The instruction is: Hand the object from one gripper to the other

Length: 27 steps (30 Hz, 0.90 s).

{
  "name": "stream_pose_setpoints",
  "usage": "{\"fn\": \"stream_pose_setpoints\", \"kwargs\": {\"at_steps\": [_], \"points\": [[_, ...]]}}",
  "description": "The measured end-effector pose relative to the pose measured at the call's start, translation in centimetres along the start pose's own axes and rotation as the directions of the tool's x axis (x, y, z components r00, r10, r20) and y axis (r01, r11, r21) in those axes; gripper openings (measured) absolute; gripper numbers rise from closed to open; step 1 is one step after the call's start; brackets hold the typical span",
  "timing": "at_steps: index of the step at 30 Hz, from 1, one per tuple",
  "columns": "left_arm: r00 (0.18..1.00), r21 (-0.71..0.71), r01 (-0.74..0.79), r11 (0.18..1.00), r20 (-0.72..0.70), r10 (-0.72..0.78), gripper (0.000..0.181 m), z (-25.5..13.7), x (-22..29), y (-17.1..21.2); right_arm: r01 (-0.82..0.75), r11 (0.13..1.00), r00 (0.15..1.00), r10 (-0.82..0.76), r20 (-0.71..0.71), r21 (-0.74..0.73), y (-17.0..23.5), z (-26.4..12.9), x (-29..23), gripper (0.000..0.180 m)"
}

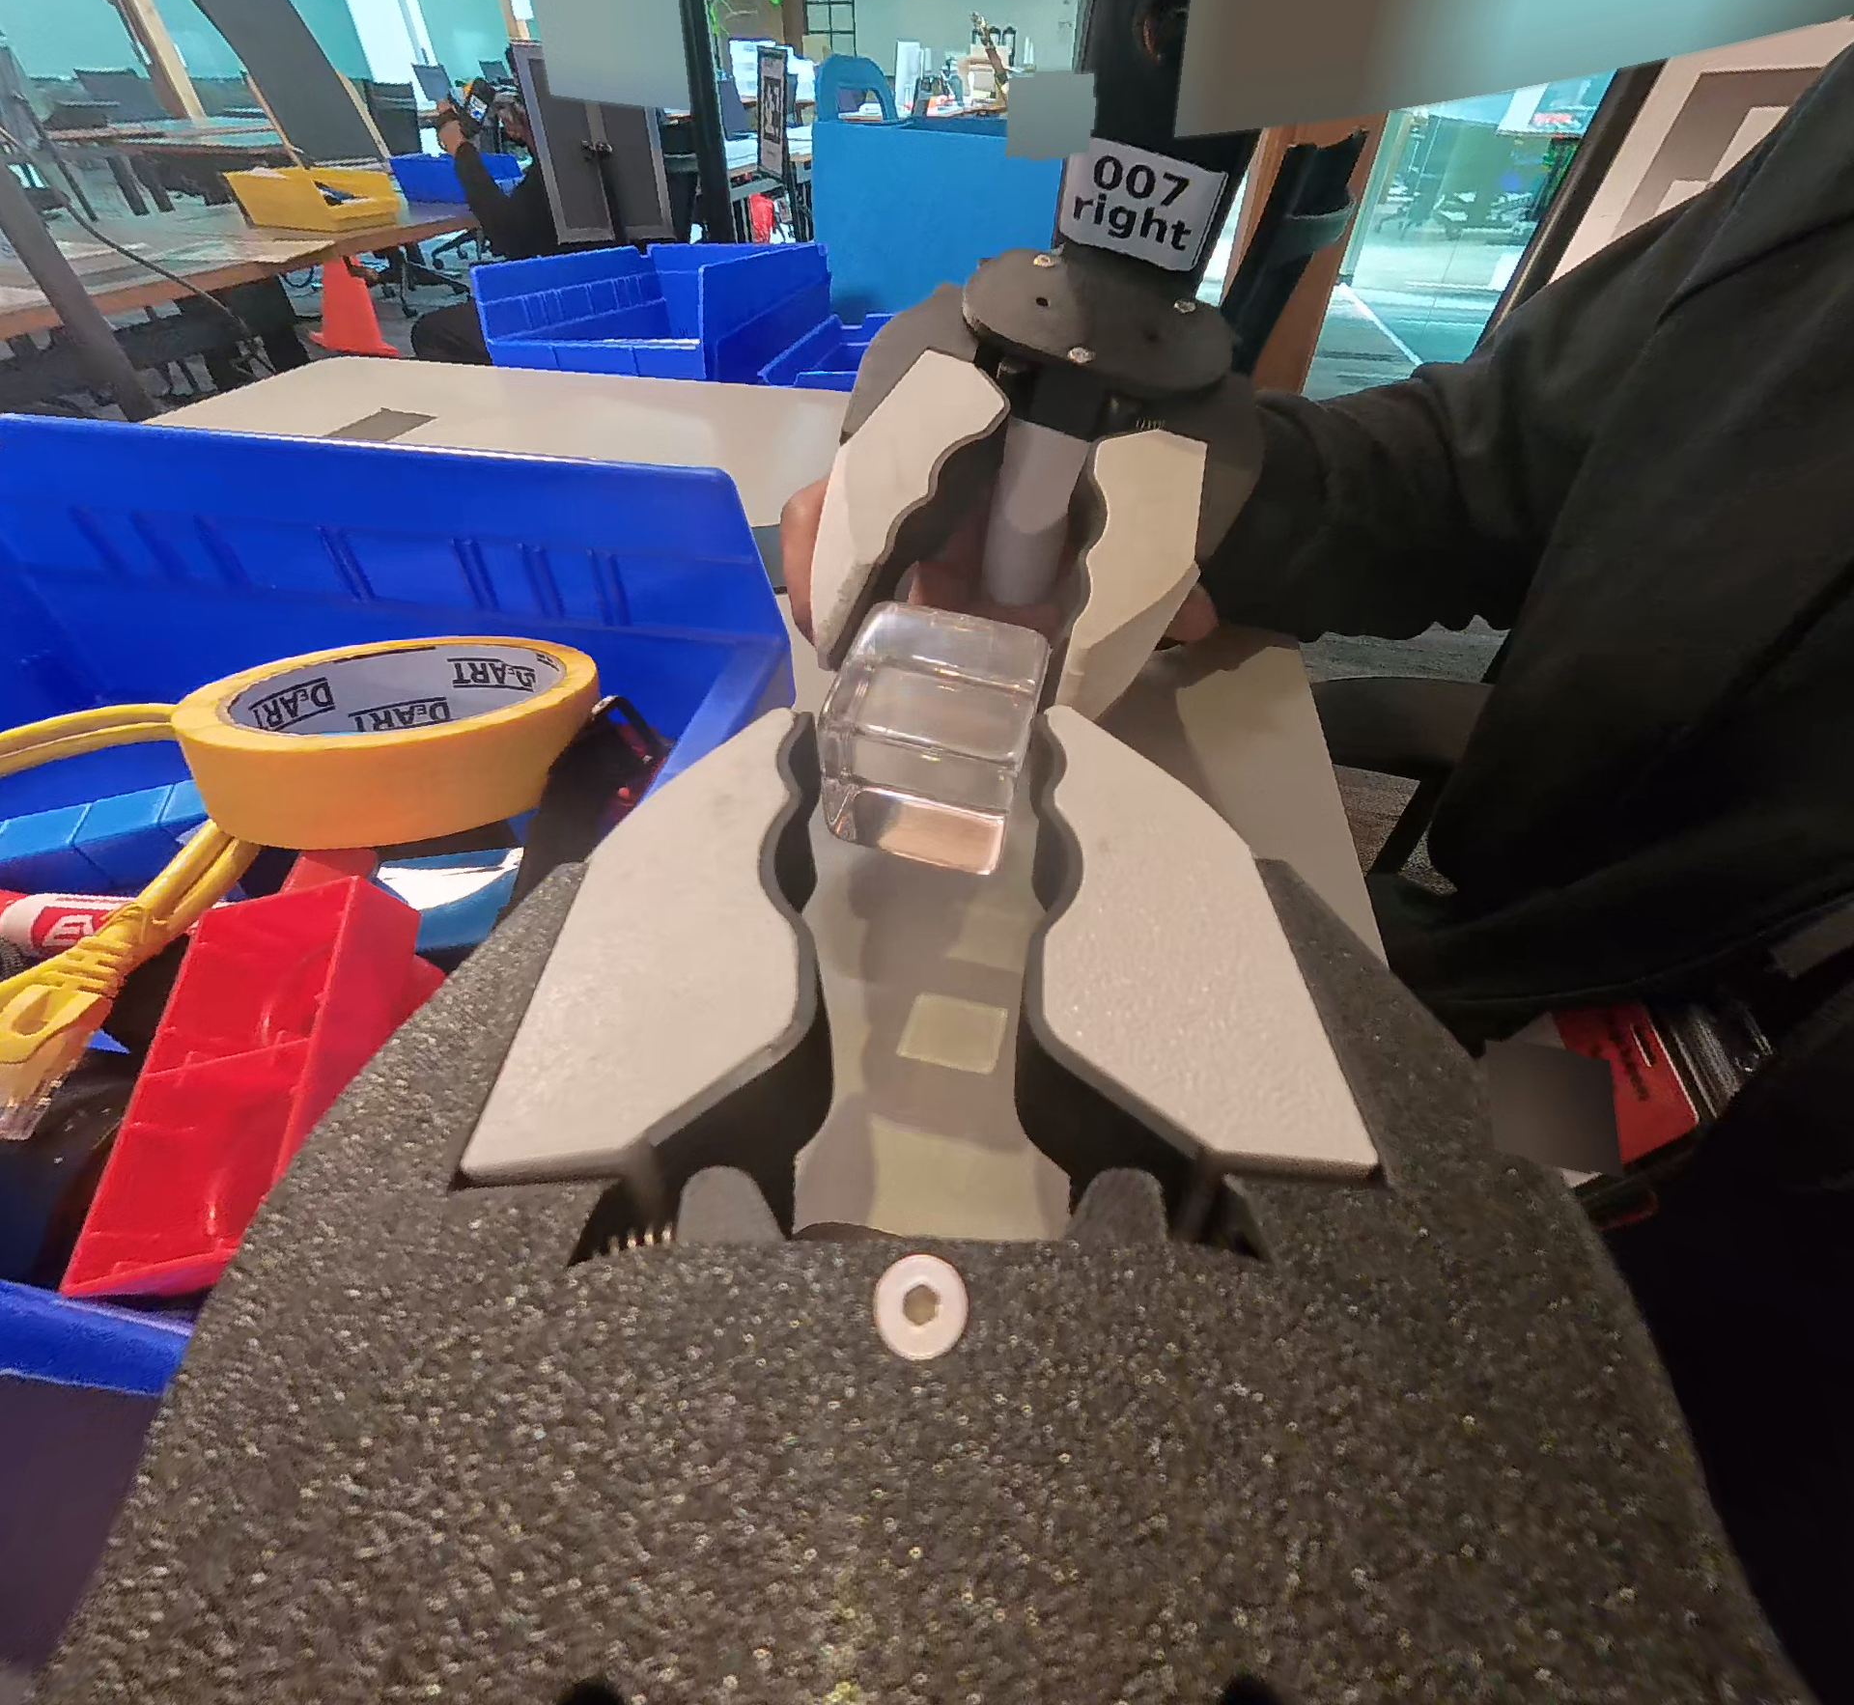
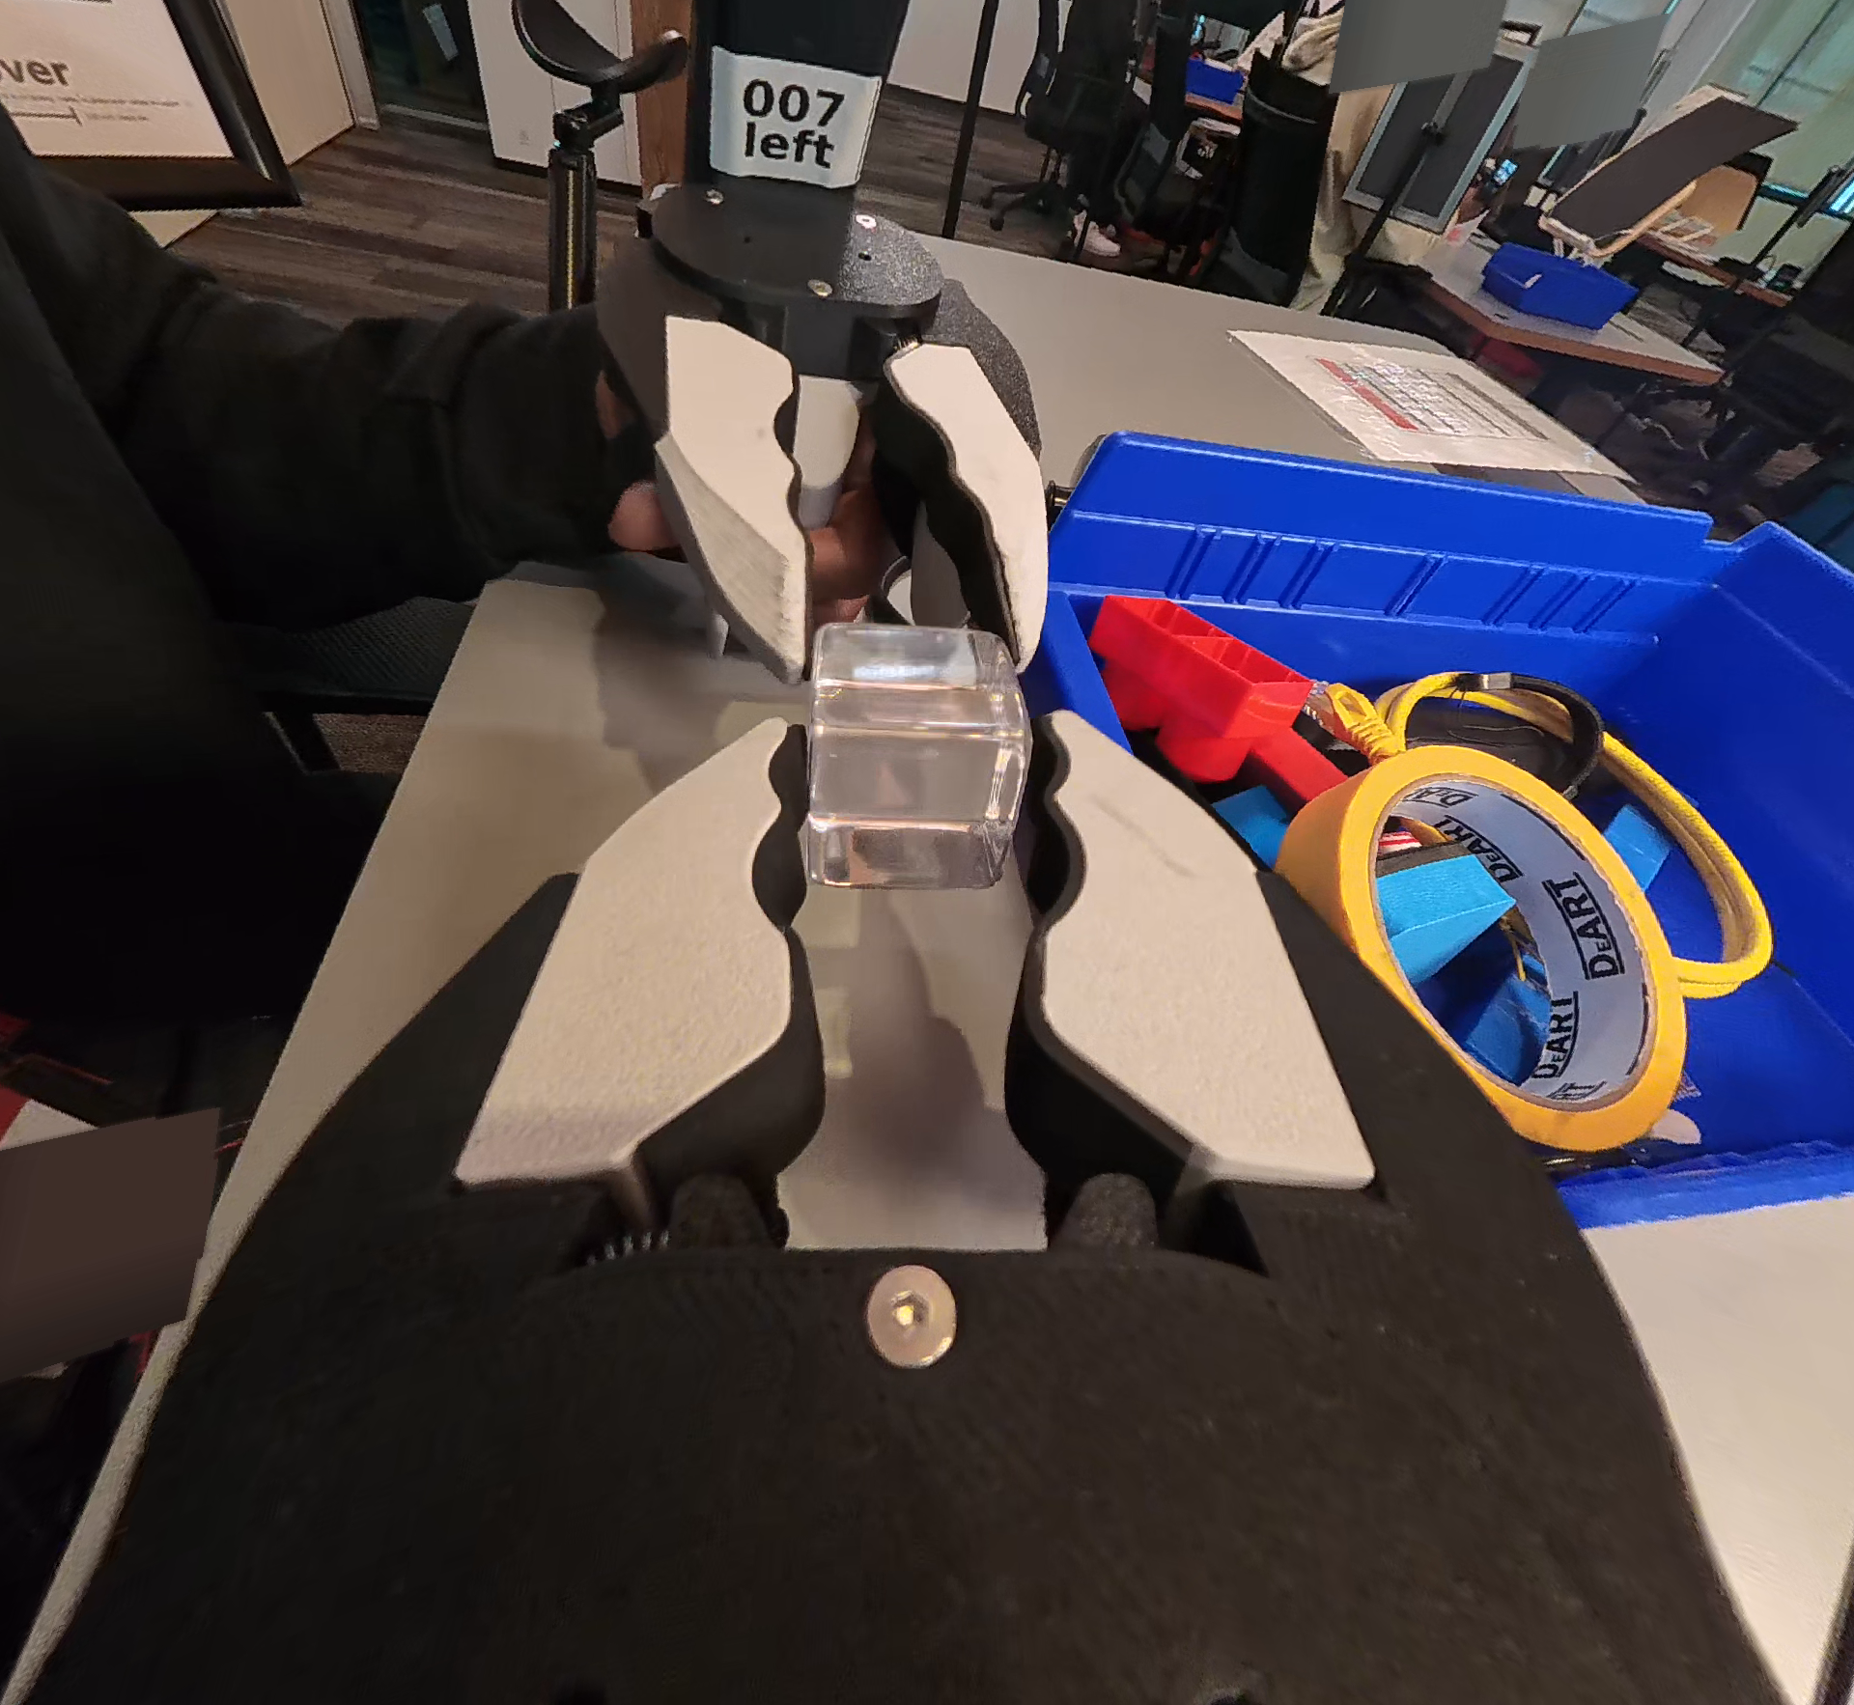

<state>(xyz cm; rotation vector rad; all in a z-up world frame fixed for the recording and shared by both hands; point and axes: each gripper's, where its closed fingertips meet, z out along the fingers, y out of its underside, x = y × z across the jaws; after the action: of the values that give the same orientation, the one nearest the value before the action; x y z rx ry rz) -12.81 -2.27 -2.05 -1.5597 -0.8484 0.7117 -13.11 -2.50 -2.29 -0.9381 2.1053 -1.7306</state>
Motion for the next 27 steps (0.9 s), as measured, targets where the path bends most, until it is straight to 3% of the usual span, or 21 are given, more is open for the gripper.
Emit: {"fn": "stream_pose_setpoints", "kwargs": {"at_steps": [22,27], "points": [[0.998,0.019,-0.009,1.000,-0.062,0.010,0.051,0.1,1.1,-0.1,-0.085,0.991,0.993,0.075,0.093,0.108,-1.5,-0.5,-0.9,0.042],[0.998,0.006,-0.021,1.000,-0.062,0.021,0.041,0.3,1.3,0.2,-0.096,0.988,0.991,0.083,0.105,0.122,-1.6,-0.4,-1.1,0.042]]}}
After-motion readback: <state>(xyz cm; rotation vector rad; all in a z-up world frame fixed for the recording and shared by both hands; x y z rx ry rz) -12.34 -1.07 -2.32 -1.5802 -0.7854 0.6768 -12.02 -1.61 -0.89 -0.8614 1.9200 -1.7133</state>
